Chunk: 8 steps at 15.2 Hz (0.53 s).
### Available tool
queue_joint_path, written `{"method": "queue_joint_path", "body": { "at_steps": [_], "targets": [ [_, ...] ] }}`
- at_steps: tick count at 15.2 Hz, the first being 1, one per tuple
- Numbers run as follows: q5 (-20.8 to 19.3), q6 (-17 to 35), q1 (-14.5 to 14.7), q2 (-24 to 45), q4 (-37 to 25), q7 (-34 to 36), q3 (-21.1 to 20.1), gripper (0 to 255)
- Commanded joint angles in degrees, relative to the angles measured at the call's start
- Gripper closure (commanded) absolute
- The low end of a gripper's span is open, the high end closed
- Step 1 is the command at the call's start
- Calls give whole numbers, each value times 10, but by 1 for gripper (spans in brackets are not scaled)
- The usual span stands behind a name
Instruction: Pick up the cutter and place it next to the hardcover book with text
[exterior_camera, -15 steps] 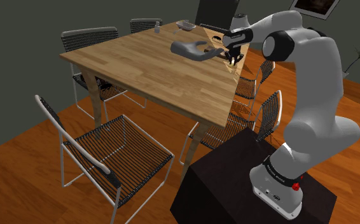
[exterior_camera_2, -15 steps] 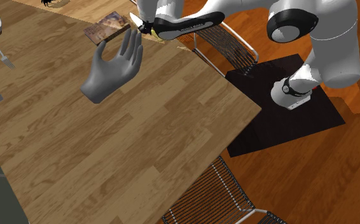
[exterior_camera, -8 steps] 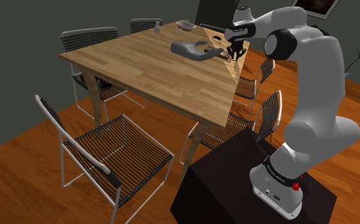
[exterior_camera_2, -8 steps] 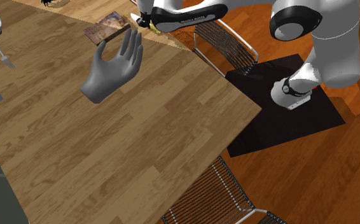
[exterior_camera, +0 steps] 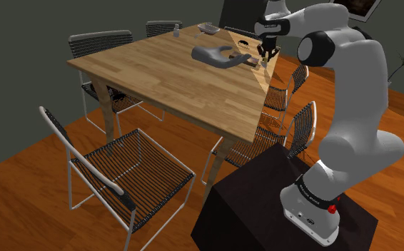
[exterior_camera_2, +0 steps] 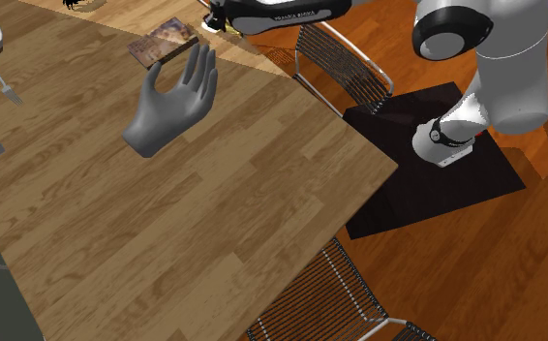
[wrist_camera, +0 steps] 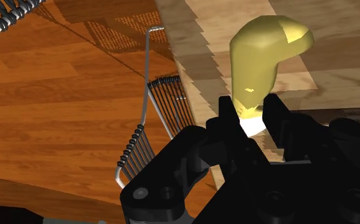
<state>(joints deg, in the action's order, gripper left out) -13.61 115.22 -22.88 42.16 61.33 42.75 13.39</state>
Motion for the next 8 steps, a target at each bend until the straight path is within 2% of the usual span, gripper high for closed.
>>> {"method": "queue_joint_path", "body": {
  "at_steps": [1, 4, 8],
  "targets": [
    [1, -8, 0, -2, -6, -3, 0, 255],
    [-20, 15, 38, -71, 98, 35, 4, 255],
    [-23, 41, 39, -67, 121, 44, 4, 255]
  ]
}}
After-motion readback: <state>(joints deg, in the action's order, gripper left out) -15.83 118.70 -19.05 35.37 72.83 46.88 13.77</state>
